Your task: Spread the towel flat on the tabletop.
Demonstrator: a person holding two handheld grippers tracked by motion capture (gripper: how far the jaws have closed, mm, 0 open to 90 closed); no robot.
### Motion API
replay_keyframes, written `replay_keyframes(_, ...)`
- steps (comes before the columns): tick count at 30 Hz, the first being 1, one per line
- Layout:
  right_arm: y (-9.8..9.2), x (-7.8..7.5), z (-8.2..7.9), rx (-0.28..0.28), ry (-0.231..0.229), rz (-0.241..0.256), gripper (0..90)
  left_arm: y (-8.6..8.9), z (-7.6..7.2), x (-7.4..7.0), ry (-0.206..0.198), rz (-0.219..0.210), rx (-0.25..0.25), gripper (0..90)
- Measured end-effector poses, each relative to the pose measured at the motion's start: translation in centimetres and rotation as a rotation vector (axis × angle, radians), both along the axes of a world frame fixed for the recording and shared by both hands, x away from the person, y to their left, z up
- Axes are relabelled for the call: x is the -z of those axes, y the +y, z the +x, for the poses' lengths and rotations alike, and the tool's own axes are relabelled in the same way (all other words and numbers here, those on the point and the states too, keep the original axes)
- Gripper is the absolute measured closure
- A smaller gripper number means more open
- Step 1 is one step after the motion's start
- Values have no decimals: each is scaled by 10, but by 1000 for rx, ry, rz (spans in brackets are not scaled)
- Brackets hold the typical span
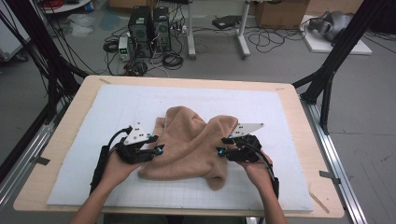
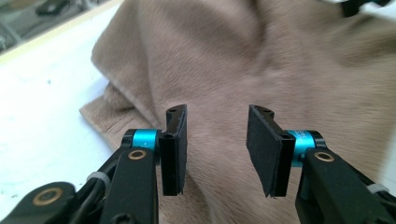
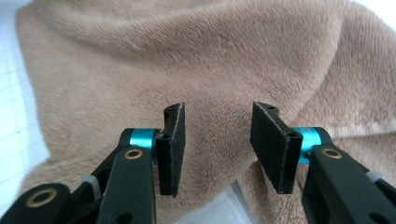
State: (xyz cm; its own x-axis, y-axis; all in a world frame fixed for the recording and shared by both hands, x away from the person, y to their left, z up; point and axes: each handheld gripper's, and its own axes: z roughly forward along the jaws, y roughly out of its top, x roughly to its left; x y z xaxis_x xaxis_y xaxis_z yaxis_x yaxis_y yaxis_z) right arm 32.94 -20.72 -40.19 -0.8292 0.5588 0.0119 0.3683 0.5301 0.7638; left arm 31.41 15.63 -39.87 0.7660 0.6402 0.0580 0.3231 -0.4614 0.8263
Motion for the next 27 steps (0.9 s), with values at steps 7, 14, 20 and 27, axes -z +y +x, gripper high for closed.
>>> replay_keyframes(7,6,10,6,-3,23,-45,560,-7,25,28,132,59,15,588)
replay_keyframes(14,14,26,8,-16,27,-86,665,-14,26,36,143,109,16,670)
replay_keyframes(20,10,32,5,-28,48,-51,780,-15,22,34,131,126,18,771)
replay_keyframes(27,9,26,0,-66,26,-49,832,-8,20,31,115,107,11,799)
